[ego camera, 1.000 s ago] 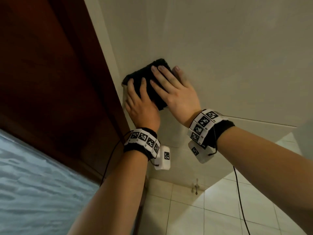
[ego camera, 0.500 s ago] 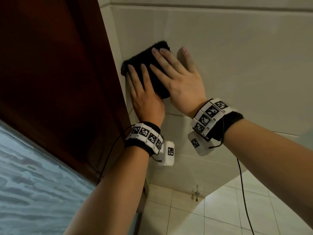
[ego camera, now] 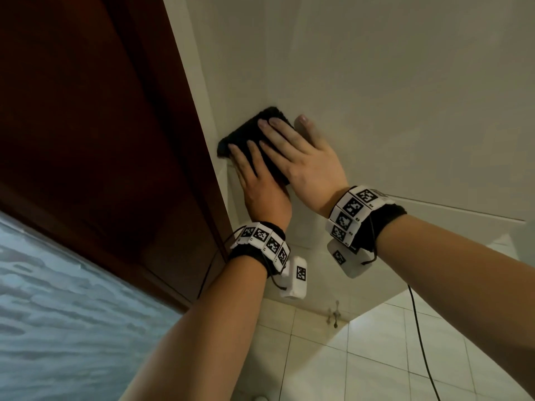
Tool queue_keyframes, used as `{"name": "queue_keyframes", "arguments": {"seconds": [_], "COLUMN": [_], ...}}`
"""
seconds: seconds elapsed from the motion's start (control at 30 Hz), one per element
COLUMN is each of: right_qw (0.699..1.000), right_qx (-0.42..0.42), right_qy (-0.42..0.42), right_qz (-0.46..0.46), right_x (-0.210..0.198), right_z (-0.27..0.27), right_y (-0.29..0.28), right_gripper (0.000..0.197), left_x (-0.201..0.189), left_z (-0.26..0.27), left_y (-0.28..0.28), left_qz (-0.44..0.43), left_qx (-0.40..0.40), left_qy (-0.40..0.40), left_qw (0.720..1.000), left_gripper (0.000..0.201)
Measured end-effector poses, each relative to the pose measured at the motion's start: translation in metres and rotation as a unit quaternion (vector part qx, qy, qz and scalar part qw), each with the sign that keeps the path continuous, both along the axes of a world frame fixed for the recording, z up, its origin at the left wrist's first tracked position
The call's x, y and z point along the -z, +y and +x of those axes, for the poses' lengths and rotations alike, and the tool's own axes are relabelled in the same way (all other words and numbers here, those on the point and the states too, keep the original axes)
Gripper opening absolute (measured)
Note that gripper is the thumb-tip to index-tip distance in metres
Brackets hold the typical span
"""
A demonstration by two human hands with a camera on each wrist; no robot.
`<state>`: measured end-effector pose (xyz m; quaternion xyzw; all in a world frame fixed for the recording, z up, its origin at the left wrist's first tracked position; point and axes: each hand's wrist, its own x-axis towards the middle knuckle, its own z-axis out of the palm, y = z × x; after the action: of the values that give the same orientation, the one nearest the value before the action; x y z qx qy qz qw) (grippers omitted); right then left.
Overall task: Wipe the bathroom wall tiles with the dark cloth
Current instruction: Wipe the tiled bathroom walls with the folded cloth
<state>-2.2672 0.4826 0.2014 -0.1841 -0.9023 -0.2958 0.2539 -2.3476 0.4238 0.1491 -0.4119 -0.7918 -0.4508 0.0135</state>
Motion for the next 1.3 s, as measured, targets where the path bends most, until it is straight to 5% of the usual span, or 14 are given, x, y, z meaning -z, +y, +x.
{"name": "queue_keyframes", "arguments": {"seconds": [0.2,0.7,1.03,1.3], "right_qw": [0.998,0.995,0.989,0.988], "right_qx": [0.024,0.051,0.044,0.051], "right_qy": [-0.052,0.074,0.131,0.136], "right_qz": [-0.001,0.038,0.049,0.051], "right_x": [-0.014,-0.11,-0.13,-0.13], "right_z": [0.004,-0.006,0.005,0.065], "right_y": [0.001,0.001,0.005,0.012], "right_gripper": [0.051,0.049,0.046,0.047], "left_x": [-0.007,-0.133,-0.16,-0.157], "left_z": [-0.007,-0.036,-0.027,0.025], "left_y": [-0.005,0.006,0.013,0.025], "left_qz": [0.02,0.155,0.168,0.17], "left_qx": [0.028,0.029,0.028,0.018], "left_qy": [-0.007,0.07,0.123,0.171], "left_qw": [0.999,0.985,0.978,0.97], "left_gripper": [0.073,0.062,0.063,0.065]}}
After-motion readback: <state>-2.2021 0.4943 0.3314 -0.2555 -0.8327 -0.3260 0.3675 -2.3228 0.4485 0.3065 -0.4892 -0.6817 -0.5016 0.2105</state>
